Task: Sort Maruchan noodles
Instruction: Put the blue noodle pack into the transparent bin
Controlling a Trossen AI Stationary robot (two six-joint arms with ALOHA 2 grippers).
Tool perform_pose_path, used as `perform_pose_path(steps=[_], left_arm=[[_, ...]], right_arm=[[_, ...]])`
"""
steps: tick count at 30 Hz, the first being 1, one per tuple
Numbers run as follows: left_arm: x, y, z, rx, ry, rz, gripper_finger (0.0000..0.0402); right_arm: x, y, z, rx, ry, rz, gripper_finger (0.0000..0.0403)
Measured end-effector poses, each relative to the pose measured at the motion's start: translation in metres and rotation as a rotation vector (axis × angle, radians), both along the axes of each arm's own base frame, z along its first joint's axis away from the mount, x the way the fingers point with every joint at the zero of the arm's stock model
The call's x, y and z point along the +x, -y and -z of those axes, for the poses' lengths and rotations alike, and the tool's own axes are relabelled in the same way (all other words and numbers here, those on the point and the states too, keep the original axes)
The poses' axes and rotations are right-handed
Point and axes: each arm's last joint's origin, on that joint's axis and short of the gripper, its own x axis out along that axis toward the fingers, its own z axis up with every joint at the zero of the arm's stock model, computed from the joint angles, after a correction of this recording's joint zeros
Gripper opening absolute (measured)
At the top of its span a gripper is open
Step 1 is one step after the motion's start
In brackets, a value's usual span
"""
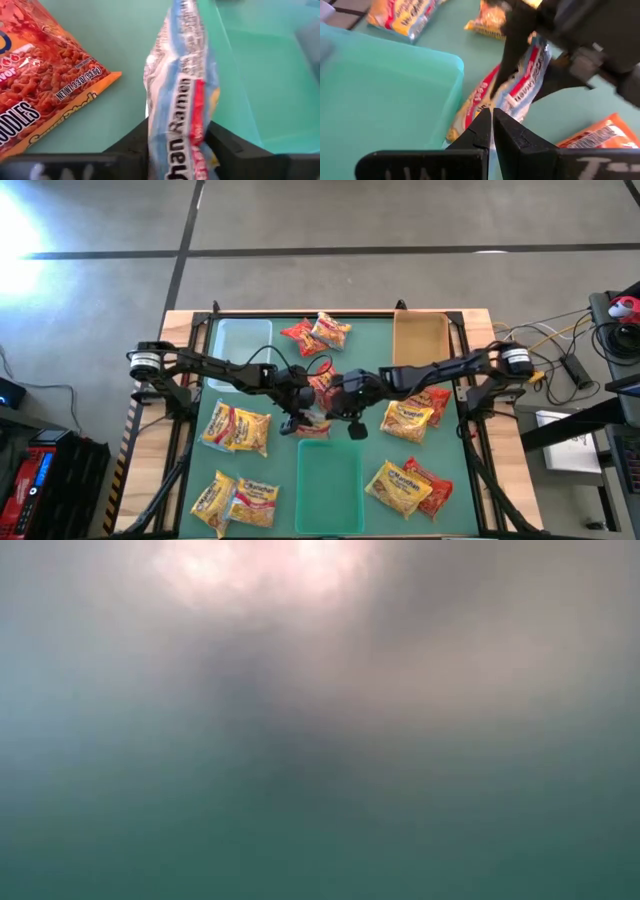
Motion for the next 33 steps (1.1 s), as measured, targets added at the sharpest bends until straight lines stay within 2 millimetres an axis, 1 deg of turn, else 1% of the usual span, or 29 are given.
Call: perform_pose_path(steps=[3, 6, 11, 15, 18, 21, 25, 29, 33], left_arm=[[0.0, -0.001, 0.0, -0.004, -0.006, -0.014, 0.0065], [0.0, -0.001, 0.0, -0.006, -0.007, -0.018, 0.0047], [0.004, -0.002, -0.005, -0.001, 0.011, -0.023, 0.004], [0.008, -0.007, -0.015, 0.018, 0.01, -0.015, 0.0039], [0.01, -0.012, -0.024, 0.049, -0.009, -0.028, 0.0038], [0.012, -0.02, -0.032, 0.112, -0.026, -0.048, 0.0038], [0.015, -0.033, -0.045, 0.147, -0.015, -0.065, 0.0038], [0.013, -0.053, -0.061, 0.17, -0.016, -0.093, 0.0038], [0.005, -0.076, -0.079, 0.203, -0.019, -0.133, 0.0038]], right_arm=[[-0.009, 0.0, -0.011, 0.01, -0.01, 0.025, 0.0009], [-0.017, 0.001, -0.016, 0.032, -0.041, 0.061, 0.0009], [-0.026, 0.002, -0.013, 0.072, -0.147, 0.12, 0.0013], [-0.037, 0.005, -0.008, 0.043, -0.264, 0.237, 0.0019], [-0.045, 0.007, -0.006, 0.015, -0.345, 0.309, 0.0015], [-0.052, 0.007, -0.007, 0.026, -0.394, 0.345, 0.001], [-0.058, 0.007, -0.01, 0.036, -0.424, 0.372, 0.0009], [-0.065, 0.01, -0.014, -0.009, -0.439, 0.437, 0.0009], [-0.073, 0.013, -0.019, -0.042, -0.443, 0.502, 0.0009]])
